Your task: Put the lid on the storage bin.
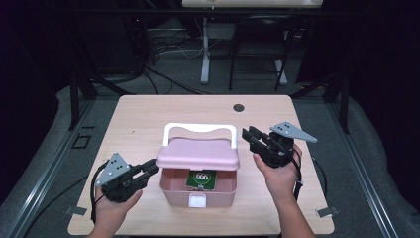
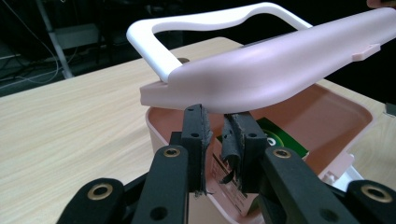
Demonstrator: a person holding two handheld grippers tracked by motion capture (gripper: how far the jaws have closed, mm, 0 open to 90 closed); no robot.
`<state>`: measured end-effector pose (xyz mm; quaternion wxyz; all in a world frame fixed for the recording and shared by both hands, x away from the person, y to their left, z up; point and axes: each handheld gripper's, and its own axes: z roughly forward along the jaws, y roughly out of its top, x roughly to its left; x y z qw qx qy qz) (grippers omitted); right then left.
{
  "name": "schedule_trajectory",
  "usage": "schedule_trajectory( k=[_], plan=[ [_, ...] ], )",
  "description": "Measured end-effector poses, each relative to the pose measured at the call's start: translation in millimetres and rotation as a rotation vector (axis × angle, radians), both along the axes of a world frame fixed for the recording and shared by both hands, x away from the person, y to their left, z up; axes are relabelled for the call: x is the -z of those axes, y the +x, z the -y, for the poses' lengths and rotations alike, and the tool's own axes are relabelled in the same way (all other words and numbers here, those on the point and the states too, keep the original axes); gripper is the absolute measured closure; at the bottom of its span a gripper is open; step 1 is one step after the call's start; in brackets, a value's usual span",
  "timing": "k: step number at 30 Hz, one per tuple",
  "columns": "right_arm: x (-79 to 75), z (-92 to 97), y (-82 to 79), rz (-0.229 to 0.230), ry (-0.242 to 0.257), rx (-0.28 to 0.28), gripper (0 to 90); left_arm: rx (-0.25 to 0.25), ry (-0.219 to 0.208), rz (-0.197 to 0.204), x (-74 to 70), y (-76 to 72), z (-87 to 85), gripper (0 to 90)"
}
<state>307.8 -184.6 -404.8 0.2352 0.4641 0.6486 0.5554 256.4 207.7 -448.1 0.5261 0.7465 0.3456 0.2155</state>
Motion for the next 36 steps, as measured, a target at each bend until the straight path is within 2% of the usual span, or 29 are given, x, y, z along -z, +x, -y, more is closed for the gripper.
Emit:
schedule_trajectory(
  k=[8, 17, 28, 36],
  plan=[
    [-0.6, 1.0, -0.4, 0.001, 0.004, 0.003, 70.0, 0.016, 0.007, -0.033, 10.7, -5.6, -2.0, 77.7],
    [-0.1, 1.1, 0.1, 0.002, 0.003, 0.004, 70.0, 0.024, 0.005, -0.034, 15.6, -11.0, -3.3, 77.4],
    [0.4, 0.6, 0.3, 0.001, 0.002, 0.003, 70.0, 0.041, 0.006, -0.073, 24.2, -19.7, -4.7, 77.1],
    [1.1, -0.6, 0.4, -0.001, -0.001, 0.001, 70.0, 0.053, 0.028, -0.095, 30.7, -23.8, -4.8, 77.0]
  ],
)
